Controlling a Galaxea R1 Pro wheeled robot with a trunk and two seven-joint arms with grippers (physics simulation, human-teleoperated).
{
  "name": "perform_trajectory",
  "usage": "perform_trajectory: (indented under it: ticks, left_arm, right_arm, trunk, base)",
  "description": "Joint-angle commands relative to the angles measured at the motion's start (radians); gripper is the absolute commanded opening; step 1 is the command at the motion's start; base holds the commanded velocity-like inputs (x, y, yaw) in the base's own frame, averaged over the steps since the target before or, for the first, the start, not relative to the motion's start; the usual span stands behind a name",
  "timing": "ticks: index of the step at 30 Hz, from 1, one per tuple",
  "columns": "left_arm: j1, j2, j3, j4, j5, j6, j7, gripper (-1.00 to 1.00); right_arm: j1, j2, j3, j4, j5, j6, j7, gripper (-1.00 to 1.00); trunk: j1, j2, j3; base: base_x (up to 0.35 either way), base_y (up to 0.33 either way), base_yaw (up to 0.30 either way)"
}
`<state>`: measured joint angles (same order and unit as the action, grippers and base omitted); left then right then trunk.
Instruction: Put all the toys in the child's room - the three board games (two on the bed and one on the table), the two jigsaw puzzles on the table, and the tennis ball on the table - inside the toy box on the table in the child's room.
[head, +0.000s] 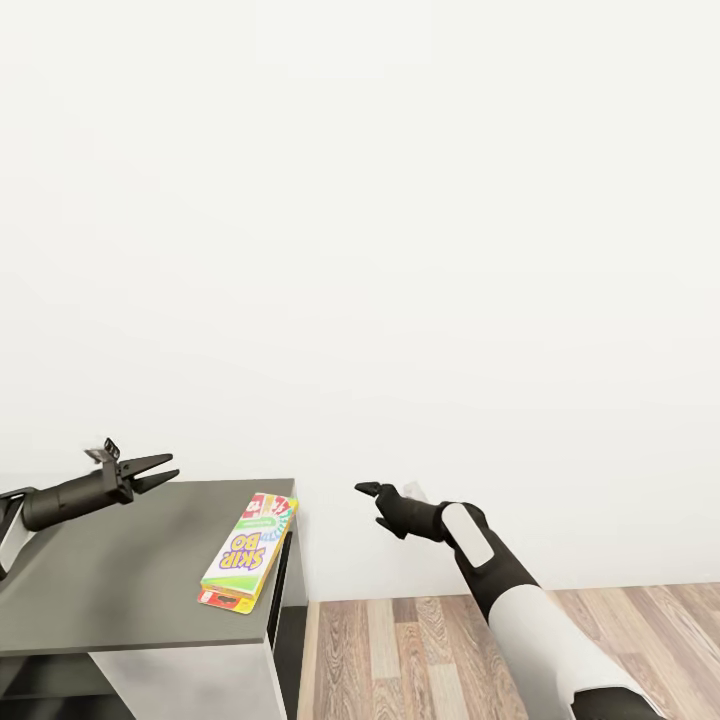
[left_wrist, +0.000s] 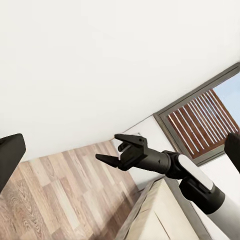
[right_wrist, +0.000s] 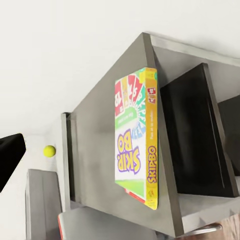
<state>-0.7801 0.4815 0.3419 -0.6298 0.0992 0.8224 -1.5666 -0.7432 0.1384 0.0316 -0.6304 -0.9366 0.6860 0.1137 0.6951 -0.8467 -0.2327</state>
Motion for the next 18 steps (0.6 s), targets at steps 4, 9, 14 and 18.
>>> perform_trajectory:
  ticks: [4,9,14,18]
  left_arm:
    - [-0.001,0.0,0.0,0.0,-0.001,0.011,-0.004,1.0]
    - [-0.001,0.0,-0.001,-0.004,-0.001,0.011,-0.004,1.0]
    - [0.0,0.0,-0.012,-0.052,-0.007,0.023,-0.004,1.0]
    - [0.011,0.001,-0.015,-0.151,-0.011,0.048,-0.004,1.0]
  right_arm:
    - [-0.001,0.0,-0.001,0.0,0.004,0.003,0.011,1.0]
    - [-0.001,0.0,-0.002,0.0,0.004,0.003,0.013,1.0]
    - [-0.001,-0.001,-0.002,0.0,0.004,0.002,0.031,1.0]
    - [-0.001,-0.001,-0.002,0.0,0.004,0.001,0.055,1.0]
  trunk:
    - [0.0,-0.001,-0.001]
    - [0.015,-0.029,-0.014]
    - [0.035,-0.064,-0.03]
    - [0.05,-0.092,-0.042]
  base:
    - [0.0,0.0,0.0]
    - [0.0,0.0,0.0]
    - [0.0,0.0,0.0]
    - [0.0,0.0,0.0]
